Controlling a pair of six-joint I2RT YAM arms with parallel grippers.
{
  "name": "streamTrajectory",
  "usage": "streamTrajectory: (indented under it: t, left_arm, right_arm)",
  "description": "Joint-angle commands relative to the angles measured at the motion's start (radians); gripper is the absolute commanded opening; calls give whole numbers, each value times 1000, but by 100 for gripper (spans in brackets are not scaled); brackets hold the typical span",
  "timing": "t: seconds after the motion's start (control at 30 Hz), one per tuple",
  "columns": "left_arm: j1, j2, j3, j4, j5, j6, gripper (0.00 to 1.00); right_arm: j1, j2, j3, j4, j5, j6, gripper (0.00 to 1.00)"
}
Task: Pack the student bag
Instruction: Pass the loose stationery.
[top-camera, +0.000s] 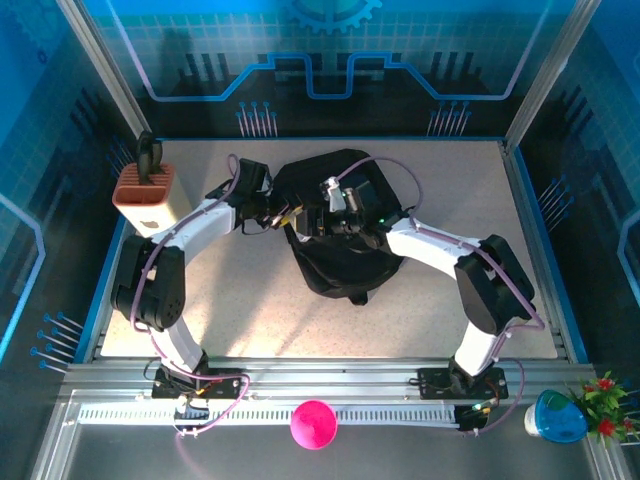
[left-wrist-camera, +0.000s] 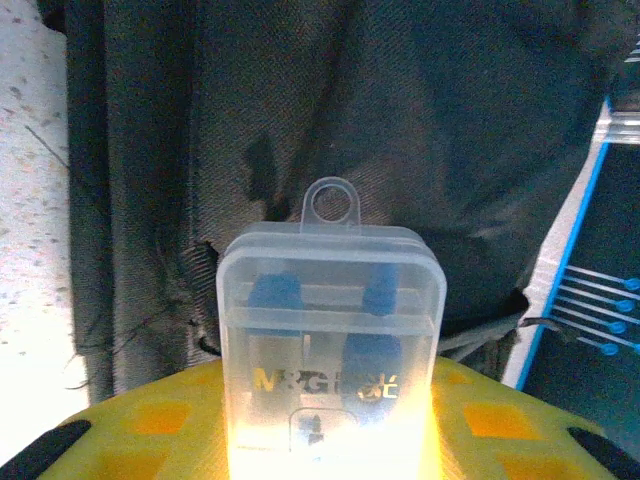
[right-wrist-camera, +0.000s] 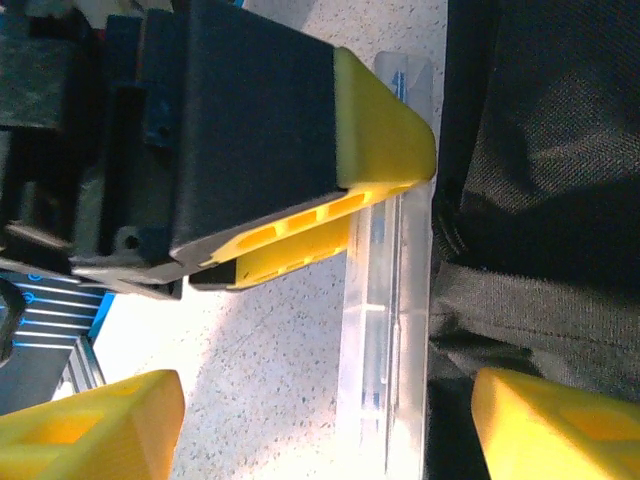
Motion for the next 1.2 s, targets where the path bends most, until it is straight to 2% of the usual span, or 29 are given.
streamTrajectory:
  t: [0.0,0.2,0.27,0.33,0.37,0.43,0.53,0.6,0.7,0.8,0.93,1.1,1.17]
  left_arm:
    - [-2,-24,-20,81,60,-86,35]
    - [-2,-31,-11,73,72,-87,36]
    - [-2,-30,-12,78,81,-92,36]
    - [-1,-34,-10,80,84,-95,38]
    - [1,-38,-10,78,83,-95,40]
    - [12,-51,-7,70,74,-78,53]
    - [24,-69,14,44,46,-21,68]
    - [24,-74,38,25,25,33,74]
    - [23,-68,63,24,11,104,76]
    - [10,-38,81,54,33,161,76]
    - [-40,40,141,48,49,256,69]
    - [-98,143,240,-34,11,390,59]
    - [-109,185,272,-60,8,430,58]
  right_arm:
    - [3,39,-14,93,-32,54,70]
    - [-1,60,-13,129,-49,63,55]
    - [-6,64,-11,139,-52,70,45]
    - [-14,63,-10,135,-43,85,29]
    - [-20,57,-12,133,-43,90,24]
    - [-34,33,-28,131,-29,94,19]
    - [-62,-28,-62,125,-9,81,16]
    - [-85,-68,-78,94,2,71,16]
    - [-131,-131,-104,40,15,61,15]
    - [-178,-180,-122,-28,26,50,15]
    - [-247,-252,-142,-116,43,45,14]
    - [-321,-320,-151,-202,35,39,13]
    - [-339,-337,-154,-221,29,37,14]
